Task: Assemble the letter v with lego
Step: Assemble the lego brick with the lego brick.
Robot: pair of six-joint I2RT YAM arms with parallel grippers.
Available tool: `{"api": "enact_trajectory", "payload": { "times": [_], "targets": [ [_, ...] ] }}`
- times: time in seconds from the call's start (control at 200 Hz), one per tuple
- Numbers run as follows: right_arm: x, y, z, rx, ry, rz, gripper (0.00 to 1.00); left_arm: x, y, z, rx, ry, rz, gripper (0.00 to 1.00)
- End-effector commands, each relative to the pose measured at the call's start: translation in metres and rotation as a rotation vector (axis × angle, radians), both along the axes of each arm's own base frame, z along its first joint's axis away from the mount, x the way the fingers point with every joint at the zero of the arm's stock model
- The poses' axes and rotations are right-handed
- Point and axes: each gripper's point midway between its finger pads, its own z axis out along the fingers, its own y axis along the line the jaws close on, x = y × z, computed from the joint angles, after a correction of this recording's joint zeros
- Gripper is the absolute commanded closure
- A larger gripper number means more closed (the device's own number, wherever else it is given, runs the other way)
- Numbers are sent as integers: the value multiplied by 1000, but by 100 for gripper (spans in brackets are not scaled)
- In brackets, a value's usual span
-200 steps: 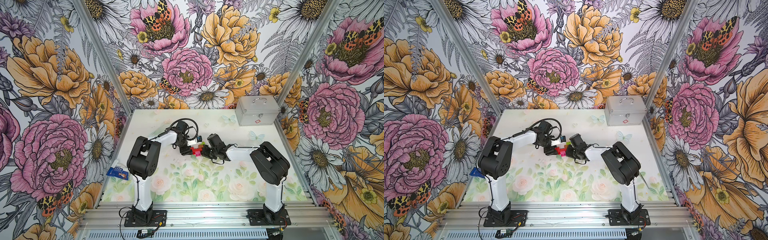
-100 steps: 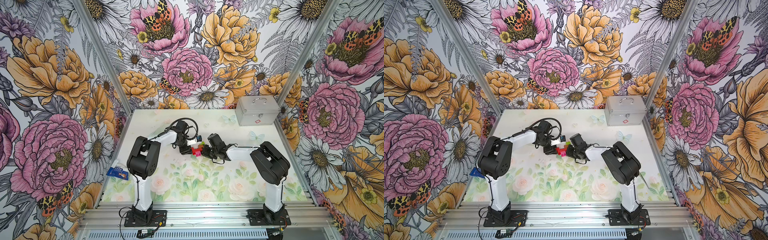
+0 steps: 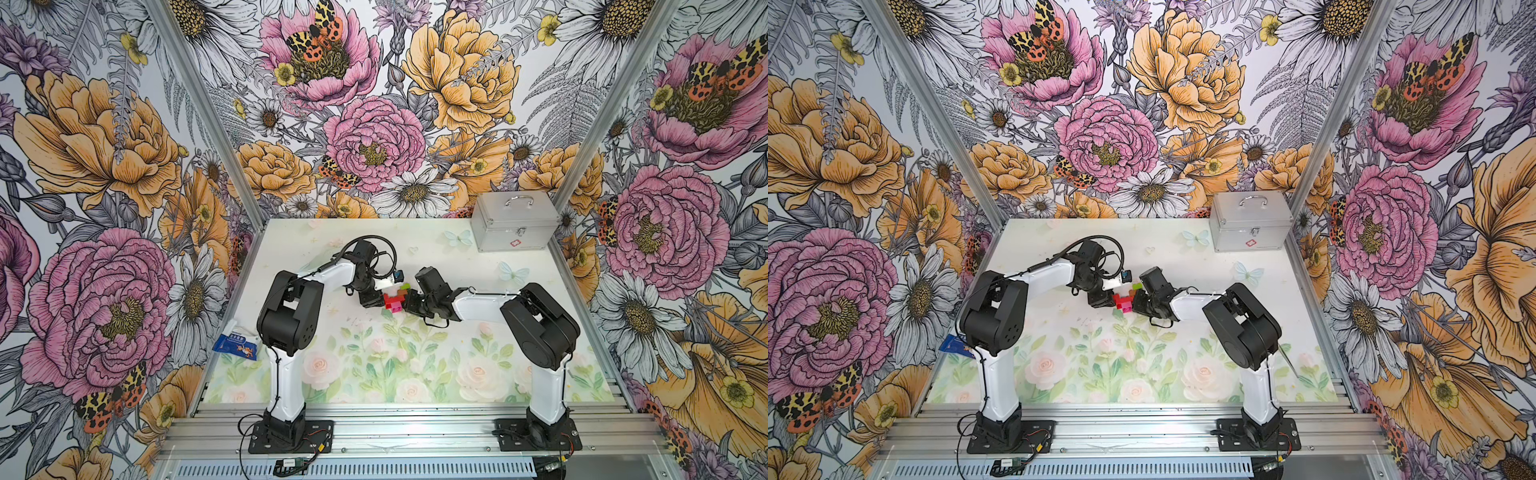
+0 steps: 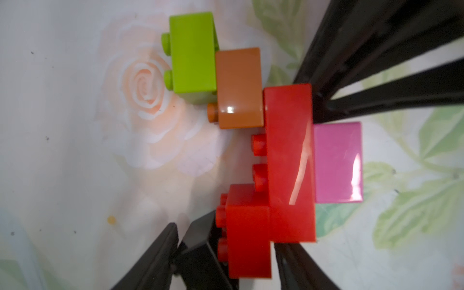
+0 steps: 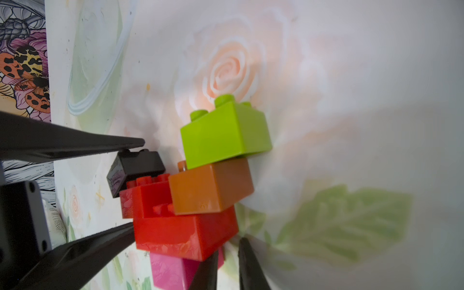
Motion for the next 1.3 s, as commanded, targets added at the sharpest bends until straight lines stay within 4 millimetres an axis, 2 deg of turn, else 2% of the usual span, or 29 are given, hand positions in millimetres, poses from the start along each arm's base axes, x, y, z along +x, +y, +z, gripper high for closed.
{"api": "enact_trajectory", "payload": {
  "times": [0.0,0.5,0.555,0.756,1.006,1.296],
  "targets": [
    [5,0,-3,-12,0,6,81,4,0,-1,1,3,0,38],
    [12,5,-1,5,-1,9,81,-2,0,-4,6,28,-19,38],
    [12,5,-2,5,3,8,81,-2,0,-5,9,29,-19,42],
    [11,6,-3,5,4,10,81,-2,2,-8,23,32,-16,43],
    [12,3,-3,1,5,-1,82,2,5,-9,39,28,5,48],
    [13,1,-1,-3,1,-26,82,8,9,-10,53,28,47,49]
  ]
}}
